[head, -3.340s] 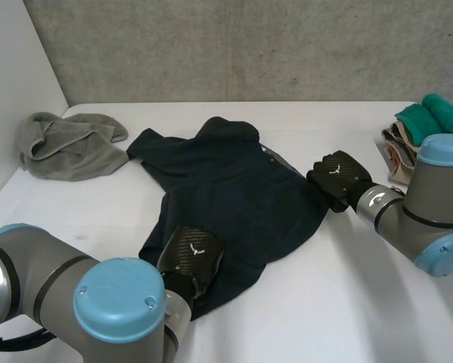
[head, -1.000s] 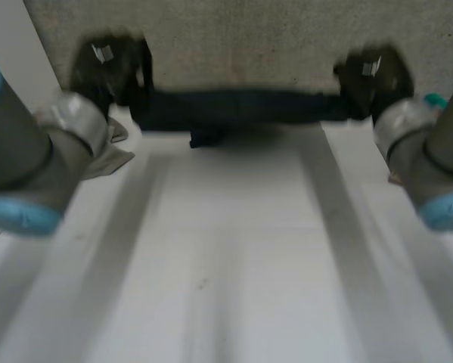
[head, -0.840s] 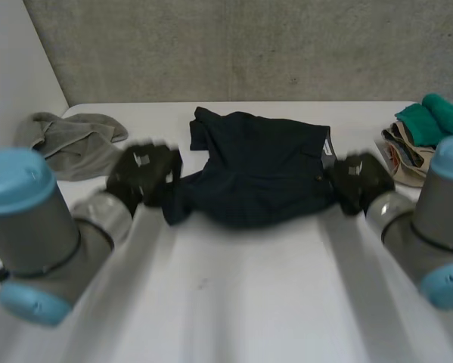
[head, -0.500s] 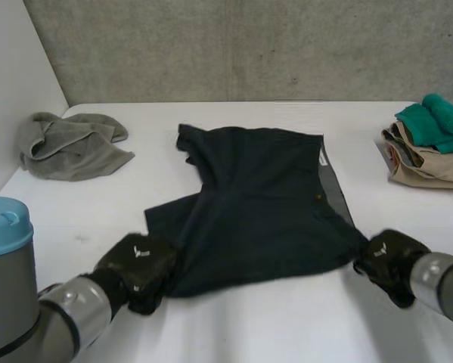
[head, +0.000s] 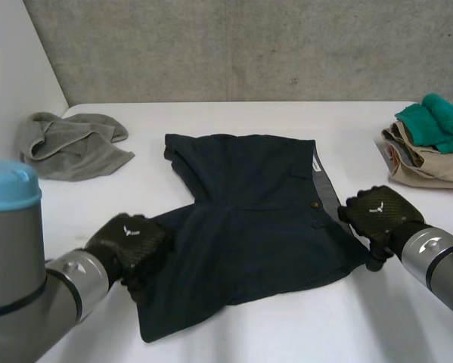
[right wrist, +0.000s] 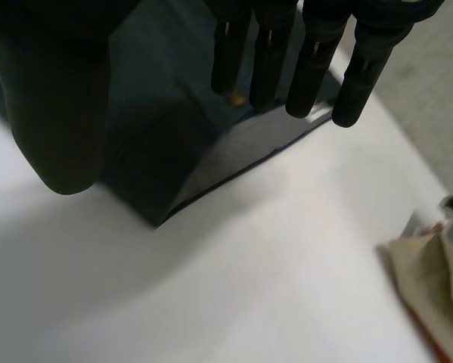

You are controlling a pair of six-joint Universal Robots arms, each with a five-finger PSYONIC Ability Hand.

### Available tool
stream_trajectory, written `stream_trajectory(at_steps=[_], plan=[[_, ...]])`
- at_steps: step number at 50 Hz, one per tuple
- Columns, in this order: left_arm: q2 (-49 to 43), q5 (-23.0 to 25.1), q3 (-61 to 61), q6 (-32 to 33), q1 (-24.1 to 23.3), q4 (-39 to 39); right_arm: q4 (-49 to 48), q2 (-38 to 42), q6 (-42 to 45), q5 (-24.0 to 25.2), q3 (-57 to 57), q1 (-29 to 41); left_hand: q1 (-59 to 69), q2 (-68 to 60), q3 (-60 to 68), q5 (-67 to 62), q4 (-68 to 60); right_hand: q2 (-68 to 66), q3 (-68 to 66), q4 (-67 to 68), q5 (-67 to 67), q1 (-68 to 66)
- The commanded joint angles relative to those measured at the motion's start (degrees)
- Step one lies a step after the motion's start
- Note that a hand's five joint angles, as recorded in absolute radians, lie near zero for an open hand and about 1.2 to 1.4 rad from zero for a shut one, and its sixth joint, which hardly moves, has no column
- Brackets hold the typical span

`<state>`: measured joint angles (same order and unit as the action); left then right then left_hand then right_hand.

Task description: Fold the laundry.

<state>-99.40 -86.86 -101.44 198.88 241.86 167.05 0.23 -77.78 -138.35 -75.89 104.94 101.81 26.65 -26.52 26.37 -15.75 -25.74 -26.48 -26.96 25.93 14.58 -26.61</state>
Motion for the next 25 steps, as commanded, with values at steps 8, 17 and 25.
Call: stream_trajectory(at_steps=[8, 17, 25], plan=[[2.63, -3.22, -9.83, -5.08, -4.20, 3.19, -10.77, 8.25, 4.75, 11.90, 1.59, -2.75, -7.02, 6.89, -6.74, 6.12, 6.11, 2.01, 2.49, -1.47, -0.11, 2.14], [-1.14, -6.13, -9.83, -4.82, -6.22, 8.99, -12.36, 12.30, 5.28, 12.43, 0.70, -2.67, -4.51, 4.38, -4.23, 3.60, 3.60, -14.07, -13.59, 14.62, 15.97, -13.94], [-6.07, -8.32, -8.60, -3.94, -8.77, 14.97, -13.41, 10.19, 1.77, 12.43, 1.67, -3.72, 23.88, -24.01, 24.16, -24.79, -24.79, -53.52, -53.04, 54.07, 55.42, -53.39]])
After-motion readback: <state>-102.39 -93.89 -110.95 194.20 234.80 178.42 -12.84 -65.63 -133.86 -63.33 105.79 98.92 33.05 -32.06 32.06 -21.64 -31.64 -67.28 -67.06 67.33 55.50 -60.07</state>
